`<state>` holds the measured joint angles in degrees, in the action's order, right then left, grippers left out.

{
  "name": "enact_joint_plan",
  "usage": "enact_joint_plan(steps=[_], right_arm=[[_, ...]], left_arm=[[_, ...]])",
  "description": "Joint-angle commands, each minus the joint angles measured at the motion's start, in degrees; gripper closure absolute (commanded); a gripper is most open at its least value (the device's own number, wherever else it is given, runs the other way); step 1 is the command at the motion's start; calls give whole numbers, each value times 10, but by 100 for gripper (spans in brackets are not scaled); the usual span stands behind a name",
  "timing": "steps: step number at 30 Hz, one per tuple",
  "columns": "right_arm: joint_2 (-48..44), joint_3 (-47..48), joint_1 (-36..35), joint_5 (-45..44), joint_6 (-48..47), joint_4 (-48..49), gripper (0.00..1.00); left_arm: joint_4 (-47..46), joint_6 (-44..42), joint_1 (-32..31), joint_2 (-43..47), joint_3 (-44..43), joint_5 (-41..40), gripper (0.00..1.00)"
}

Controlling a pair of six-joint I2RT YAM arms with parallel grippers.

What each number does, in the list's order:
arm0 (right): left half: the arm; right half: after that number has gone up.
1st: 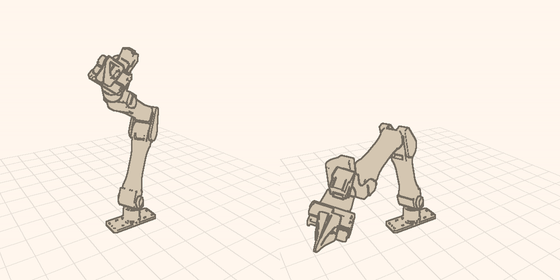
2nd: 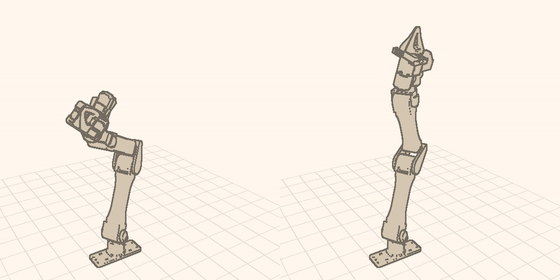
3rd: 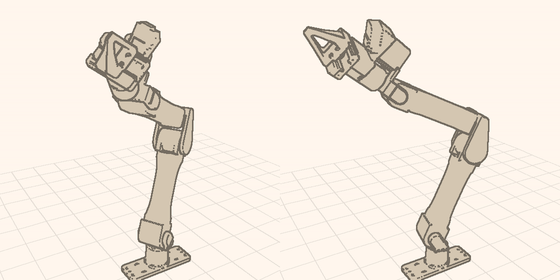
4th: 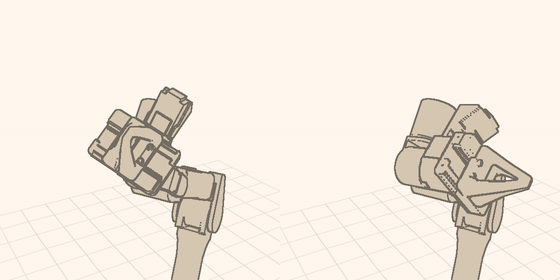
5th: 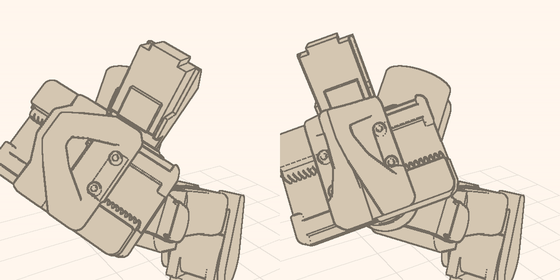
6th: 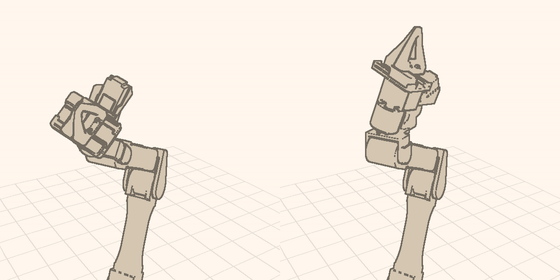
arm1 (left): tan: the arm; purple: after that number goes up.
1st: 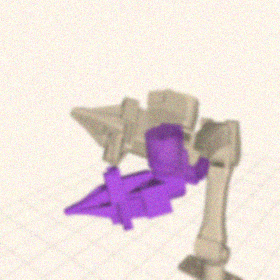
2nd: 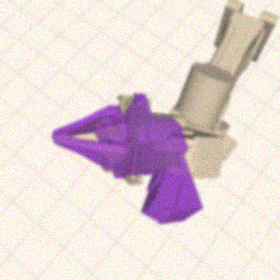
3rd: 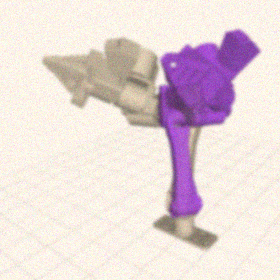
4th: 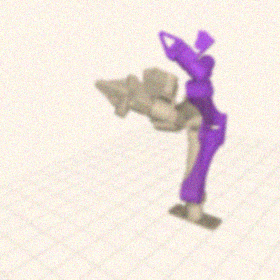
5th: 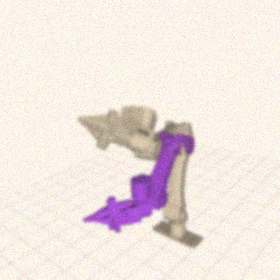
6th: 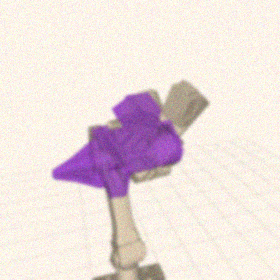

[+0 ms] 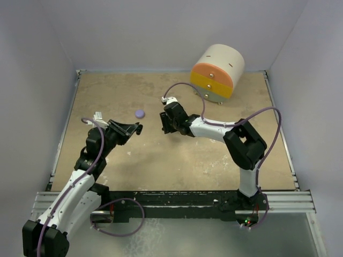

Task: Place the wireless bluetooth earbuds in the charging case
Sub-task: Pick up the earbud from the center of the board.

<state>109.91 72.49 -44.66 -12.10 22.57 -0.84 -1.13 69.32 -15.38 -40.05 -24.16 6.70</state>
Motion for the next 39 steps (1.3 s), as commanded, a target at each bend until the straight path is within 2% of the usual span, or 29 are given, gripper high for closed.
enact_joint_plan(steps=[1,10,22,39], right_arm=[[-11,18,17,53,-67,49,49],[28,42,23,98,-100,57,49],[50,52,24,100,-119,48,43],[64,50,19,86,-143,42,49]], left_arm=[[-27,-4,6,2,-22,-7,100],[-35,-5,6,-8,-18,-6,100],[-45,-5,6,-18,-16,-3,100],[-40,-4,6,-11,-13,-3,100]])
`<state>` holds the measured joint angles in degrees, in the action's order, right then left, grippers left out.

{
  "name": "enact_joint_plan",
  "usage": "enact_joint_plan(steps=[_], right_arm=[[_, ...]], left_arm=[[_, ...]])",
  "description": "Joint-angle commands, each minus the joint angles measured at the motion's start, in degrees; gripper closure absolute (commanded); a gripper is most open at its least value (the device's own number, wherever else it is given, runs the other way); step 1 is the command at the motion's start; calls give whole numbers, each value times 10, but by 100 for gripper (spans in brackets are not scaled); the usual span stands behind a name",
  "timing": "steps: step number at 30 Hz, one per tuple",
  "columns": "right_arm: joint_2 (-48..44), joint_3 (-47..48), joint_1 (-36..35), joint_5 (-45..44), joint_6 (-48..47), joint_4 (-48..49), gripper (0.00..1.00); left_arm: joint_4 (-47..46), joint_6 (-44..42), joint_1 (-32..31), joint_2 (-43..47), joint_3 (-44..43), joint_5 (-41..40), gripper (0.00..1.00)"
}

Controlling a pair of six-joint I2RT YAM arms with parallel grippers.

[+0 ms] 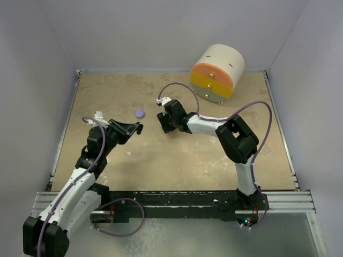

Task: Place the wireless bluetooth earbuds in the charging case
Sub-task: Pick up the earbud from the center of the board.

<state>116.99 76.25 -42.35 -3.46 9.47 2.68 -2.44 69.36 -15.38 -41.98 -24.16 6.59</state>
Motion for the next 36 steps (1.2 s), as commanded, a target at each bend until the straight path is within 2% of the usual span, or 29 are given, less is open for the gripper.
enact_joint_plan(steps=[1,36], right_arm=[[-6,12,-5,1,-12,6,49],[23,24,-27,-44,22,-41,60]], left_arm=[[-27,-5,6,9,-12,-2,100],[-23,-5,6,19,-10,-1,100]])
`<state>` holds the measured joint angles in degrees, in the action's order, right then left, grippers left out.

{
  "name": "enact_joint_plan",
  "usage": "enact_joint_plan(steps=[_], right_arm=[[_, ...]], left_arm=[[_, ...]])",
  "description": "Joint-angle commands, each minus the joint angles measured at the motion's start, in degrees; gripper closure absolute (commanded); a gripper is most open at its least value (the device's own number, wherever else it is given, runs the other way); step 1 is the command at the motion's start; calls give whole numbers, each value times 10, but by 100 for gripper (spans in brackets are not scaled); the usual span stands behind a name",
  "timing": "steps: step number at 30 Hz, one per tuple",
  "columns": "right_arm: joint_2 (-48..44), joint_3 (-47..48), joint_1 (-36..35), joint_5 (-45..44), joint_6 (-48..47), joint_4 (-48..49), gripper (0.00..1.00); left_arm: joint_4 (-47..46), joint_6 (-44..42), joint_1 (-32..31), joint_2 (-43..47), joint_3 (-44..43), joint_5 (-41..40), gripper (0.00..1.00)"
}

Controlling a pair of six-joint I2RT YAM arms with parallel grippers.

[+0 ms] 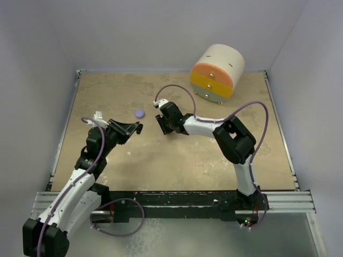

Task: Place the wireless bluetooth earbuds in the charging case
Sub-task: Pick up the earbud from the center of the board.

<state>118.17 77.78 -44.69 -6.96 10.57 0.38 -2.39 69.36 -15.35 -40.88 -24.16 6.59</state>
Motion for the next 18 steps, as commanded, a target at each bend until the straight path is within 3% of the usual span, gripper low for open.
enact_joint_plan(steps=[1,10,18], right_arm=[[12,9,-4,-9,12,-18,60],[13,9,-5,-11,13,-26,71],[3,14,-5,-19,17,-36,88]], left_arm=[[-23,-5,6,7,-9,-1,100],[-28,-5,6,2,-10,0,100],[-39,-4,6,-13,-11,4,100]])
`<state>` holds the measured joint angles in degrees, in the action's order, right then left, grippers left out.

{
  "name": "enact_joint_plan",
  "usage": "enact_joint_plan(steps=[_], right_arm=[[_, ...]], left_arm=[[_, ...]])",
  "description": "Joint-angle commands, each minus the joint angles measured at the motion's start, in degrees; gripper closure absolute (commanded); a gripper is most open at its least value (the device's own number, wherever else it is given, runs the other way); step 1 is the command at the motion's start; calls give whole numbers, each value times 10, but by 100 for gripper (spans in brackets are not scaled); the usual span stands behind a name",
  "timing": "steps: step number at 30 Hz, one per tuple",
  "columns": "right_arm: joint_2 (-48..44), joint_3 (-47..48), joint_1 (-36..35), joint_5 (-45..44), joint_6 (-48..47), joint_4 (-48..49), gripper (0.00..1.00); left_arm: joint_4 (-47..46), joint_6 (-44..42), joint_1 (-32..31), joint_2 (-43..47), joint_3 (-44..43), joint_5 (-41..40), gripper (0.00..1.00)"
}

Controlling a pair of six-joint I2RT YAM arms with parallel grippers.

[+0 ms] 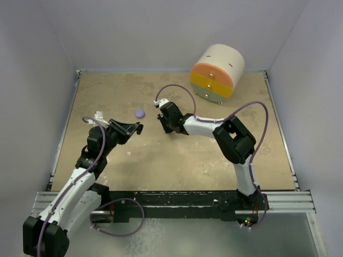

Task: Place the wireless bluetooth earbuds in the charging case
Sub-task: Pick up the earbud from the center of the board, then place the earbud in the charging case.

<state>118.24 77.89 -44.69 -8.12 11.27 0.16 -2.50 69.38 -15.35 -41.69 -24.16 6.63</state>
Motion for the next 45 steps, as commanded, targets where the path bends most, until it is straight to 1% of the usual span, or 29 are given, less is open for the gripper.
enact_joint_plan(steps=[1,3,5,6,9,17,21,25,28,33,38,45], right_arm=[[0,15,-5,-11,11,-34,89],[-11,14,-5,-16,18,-33,93],[-32,8,-5,-16,21,-10,99],[-47,1,-5,-10,20,7,100],[-96,-23,-5,-29,18,59,100],[-244,-137,-5,-76,20,228,100],[-293,-185,-5,-74,19,297,100],[-309,-207,-5,-56,2,340,100],[-313,-218,-7,-44,-8,360,100],[-336,-253,-27,-46,-33,428,100],[-349,-277,-42,-42,-59,463,100],[-351,-284,-54,-37,-88,476,100]], left_arm=[[-40,-4,6,-7,-10,5,100],[-46,-2,6,-11,-10,6,100],[-53,0,6,-19,-9,9,100],[-57,2,6,-23,-8,11,100],[-83,13,6,-41,-2,20,100],[-167,62,6,-118,-1,50,100],[-193,83,5,-159,-20,60,100],[-216,111,4,-196,-40,67,100],[-254,144,2,-226,-44,74,100],[-315,194,-18,-280,-54,77,100],[-315,210,-49,-319,-86,66,100],[-301,225,-59,-350,-115,66,100]])
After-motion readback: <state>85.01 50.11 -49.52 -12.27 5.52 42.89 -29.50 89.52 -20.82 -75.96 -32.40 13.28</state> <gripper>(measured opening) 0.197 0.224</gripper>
